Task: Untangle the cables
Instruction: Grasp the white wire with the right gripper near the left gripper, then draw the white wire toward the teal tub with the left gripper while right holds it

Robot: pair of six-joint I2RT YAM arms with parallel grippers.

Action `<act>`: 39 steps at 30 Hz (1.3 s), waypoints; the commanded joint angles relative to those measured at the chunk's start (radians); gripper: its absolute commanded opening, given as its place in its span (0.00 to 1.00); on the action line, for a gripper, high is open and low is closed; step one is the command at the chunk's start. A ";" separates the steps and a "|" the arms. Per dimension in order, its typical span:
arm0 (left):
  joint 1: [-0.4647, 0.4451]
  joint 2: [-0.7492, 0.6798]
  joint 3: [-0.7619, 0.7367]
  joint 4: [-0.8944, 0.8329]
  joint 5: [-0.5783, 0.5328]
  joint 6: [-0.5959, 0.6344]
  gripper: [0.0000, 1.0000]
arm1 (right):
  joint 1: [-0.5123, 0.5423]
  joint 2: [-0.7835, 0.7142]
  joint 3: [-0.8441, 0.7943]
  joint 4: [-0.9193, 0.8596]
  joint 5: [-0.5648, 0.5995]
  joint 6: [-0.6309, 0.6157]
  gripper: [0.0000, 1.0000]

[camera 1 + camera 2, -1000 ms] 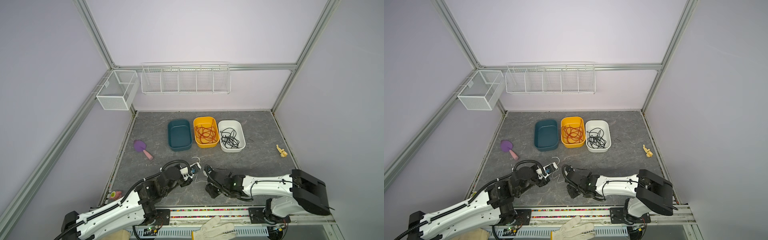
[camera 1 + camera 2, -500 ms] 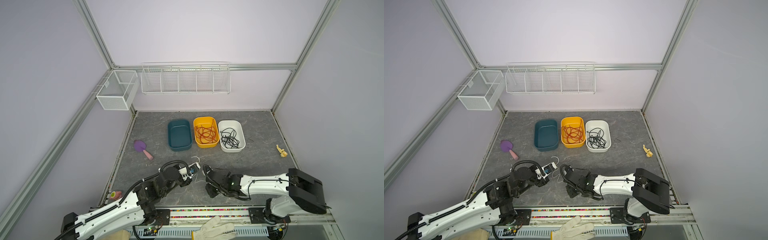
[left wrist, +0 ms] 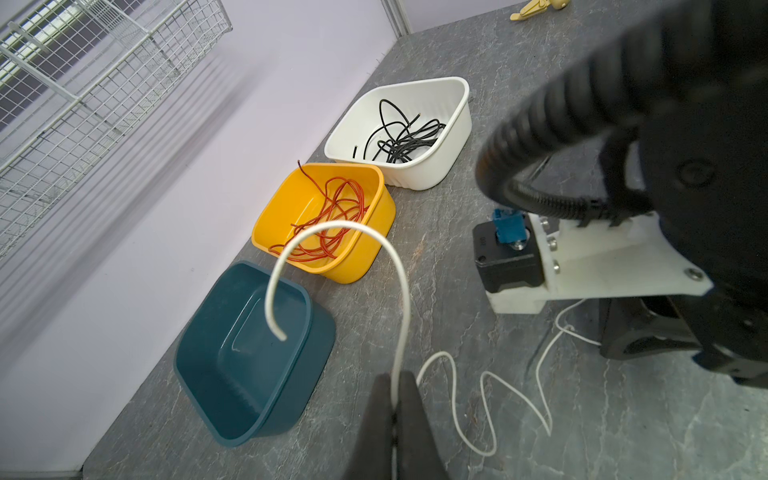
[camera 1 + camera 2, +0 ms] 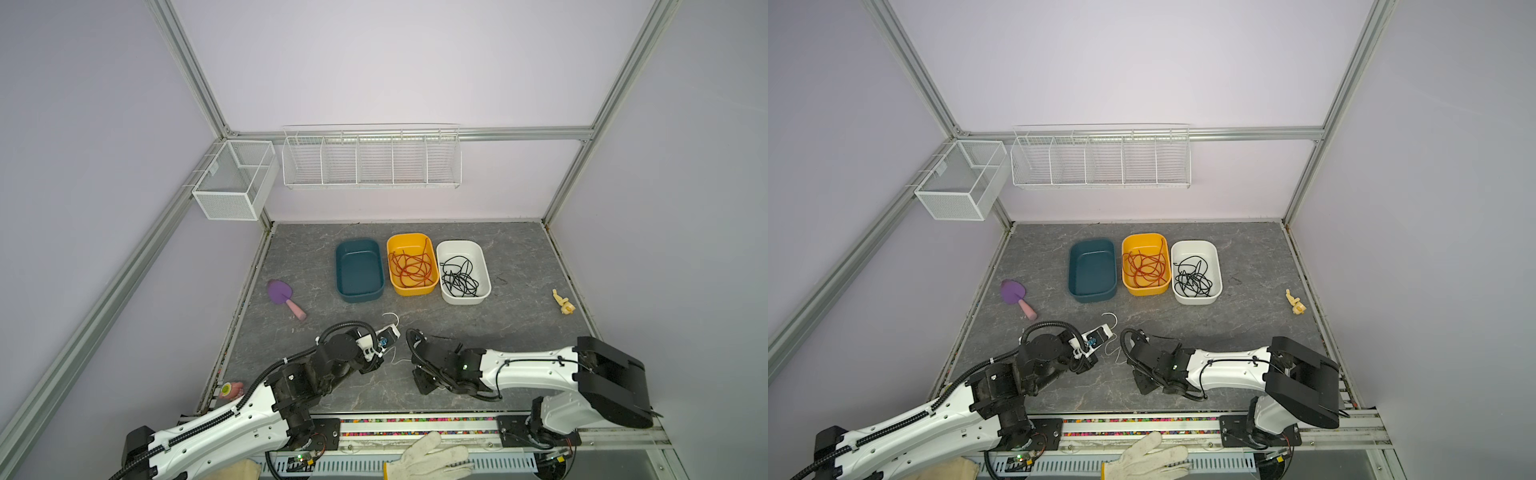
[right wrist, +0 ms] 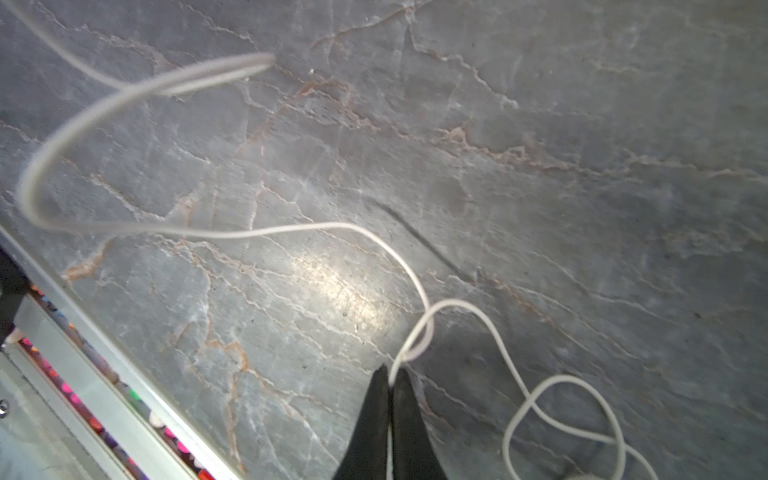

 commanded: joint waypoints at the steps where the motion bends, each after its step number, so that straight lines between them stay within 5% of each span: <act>1: -0.004 0.002 -0.007 -0.006 0.004 -0.005 0.00 | 0.003 -0.046 0.013 -0.039 0.039 -0.001 0.06; 13: -0.004 0.027 -0.005 -0.011 -0.002 -0.001 0.00 | -0.056 -0.212 -0.022 -0.115 0.059 -0.060 0.06; 27: -0.004 0.078 0.010 -0.040 -0.035 0.007 0.00 | -0.229 -0.547 -0.083 -0.233 -0.061 -0.120 0.06; 39: 0.011 0.024 0.000 -0.011 -0.356 0.071 0.00 | -0.307 -0.700 -0.103 -0.329 -0.091 -0.134 0.06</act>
